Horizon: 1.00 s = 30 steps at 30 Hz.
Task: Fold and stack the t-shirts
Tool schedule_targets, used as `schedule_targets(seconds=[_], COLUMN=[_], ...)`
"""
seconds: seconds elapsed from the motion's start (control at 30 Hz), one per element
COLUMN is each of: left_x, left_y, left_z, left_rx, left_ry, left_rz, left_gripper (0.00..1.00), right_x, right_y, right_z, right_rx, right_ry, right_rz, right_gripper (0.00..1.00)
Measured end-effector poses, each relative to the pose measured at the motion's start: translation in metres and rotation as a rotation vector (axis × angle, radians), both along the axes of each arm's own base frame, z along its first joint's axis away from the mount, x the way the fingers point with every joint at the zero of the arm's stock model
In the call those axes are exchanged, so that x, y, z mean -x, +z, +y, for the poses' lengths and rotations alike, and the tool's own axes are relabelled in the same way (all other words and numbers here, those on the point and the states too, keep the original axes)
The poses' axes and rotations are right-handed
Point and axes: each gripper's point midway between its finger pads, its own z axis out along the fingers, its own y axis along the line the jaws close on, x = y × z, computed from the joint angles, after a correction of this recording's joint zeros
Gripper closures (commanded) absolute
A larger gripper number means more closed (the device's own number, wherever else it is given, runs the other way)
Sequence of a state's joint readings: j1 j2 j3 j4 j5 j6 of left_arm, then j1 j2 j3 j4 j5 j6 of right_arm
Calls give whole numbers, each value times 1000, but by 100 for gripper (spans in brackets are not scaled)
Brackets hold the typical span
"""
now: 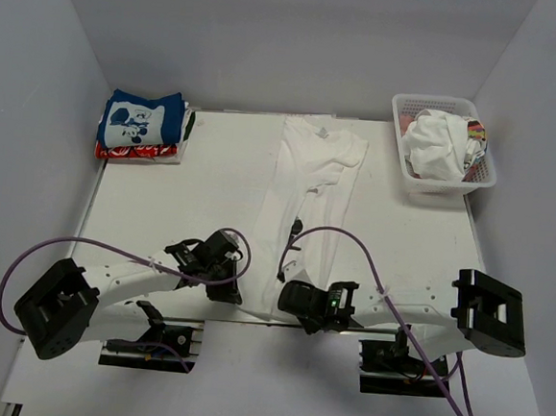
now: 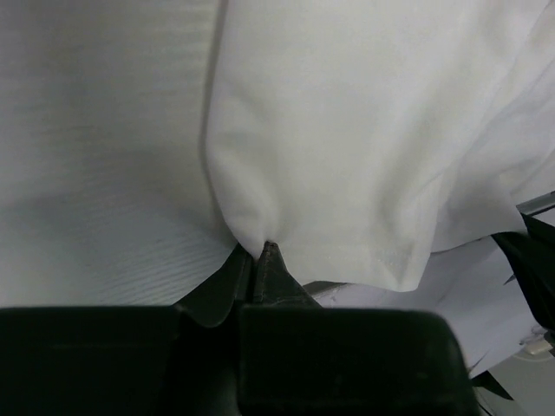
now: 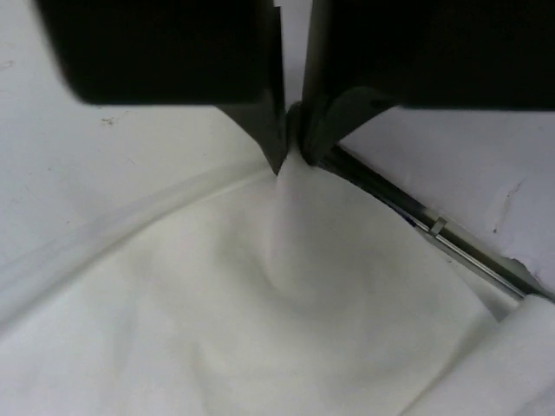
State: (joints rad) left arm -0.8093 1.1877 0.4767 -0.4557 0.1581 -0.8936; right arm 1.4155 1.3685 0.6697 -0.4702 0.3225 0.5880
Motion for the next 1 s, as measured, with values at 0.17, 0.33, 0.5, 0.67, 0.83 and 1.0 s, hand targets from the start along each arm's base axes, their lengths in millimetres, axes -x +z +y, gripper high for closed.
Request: schedule_targets(seconds=[0.17,0.33,0.5,0.67,0.83,1.0], left_x=[6,-15,-48,-82,-132,-194], left_y=[1,26,61,76,95,116], left_z=[5,-4,-21,-37,-53,-69], left_rx=[-16,-36,5,-30,-85,-130], left_ry=[18,48,94,134,191,246], left_rz=[32,-19,-119,-174,-259,-316], left_gripper=[100,100,100,100,100,100], right_x=[-8,-24,-50,-85,-130,-174], right_y=[2,16,39,59,75,89], right_z=[1,2,0,-10,-16,-27], right_rx=[11,2,-64,-116,-157,-168], right_ry=[-56,-171,-316,-436,-508,-556], right_rz=[-47,-122,-216,-309,-391,-453], right_gripper=[97,90,98,100,100,100])
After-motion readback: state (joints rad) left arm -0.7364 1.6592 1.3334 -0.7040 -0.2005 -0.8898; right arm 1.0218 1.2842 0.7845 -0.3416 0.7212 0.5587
